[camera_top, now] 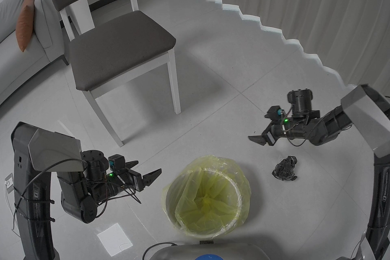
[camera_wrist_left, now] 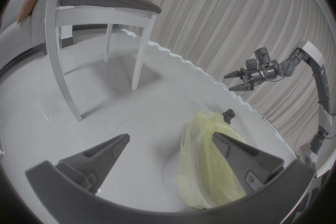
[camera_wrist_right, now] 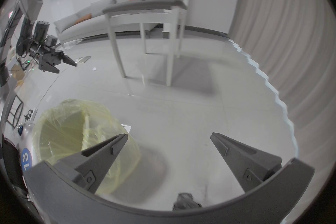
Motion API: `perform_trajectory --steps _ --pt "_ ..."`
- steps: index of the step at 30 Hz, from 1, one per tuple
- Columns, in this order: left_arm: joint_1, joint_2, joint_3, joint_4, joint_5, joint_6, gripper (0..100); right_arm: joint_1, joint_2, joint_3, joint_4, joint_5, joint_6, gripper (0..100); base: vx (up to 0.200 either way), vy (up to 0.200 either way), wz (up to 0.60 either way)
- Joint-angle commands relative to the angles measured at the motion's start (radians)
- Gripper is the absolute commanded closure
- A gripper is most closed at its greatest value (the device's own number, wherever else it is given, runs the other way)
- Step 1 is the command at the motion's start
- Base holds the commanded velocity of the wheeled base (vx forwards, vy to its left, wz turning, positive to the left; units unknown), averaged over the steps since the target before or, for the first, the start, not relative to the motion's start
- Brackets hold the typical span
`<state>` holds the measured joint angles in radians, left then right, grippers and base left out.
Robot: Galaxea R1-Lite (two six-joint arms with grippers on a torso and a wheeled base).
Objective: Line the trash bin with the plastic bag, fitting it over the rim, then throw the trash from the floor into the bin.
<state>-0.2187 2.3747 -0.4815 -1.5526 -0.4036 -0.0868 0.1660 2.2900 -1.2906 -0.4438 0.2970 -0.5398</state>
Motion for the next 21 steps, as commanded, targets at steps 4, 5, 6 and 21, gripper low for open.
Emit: perform_trajectory --steps 4,5,6,21 --pt "-0.007 -0.066 0.043 -0.018 -0.012 0.001 0 -0.175 -0.035 0.106 -0.003 0.001 -0.006 0 0.0 0.0 0.0" --pt "-0.007 -0.071 0.046 -0.018 -0.012 0.001 0 -0.181 -0.023 0.103 -0.003 -0.001 -0.006 0 0.0 0.0 0.0" --pt "-0.007 -0.077 0.052 -0.018 -0.012 0.001 0 -0.192 0.003 0.096 -0.003 -0.001 -0.006 0 0.0 0.0 0.0" --pt "-0.002 -0.118 0.109 -0.018 -0.012 0.002 0 -0.226 0.276 -0.036 0.001 -0.006 -0.008 0 0.0 0.0 0.0"
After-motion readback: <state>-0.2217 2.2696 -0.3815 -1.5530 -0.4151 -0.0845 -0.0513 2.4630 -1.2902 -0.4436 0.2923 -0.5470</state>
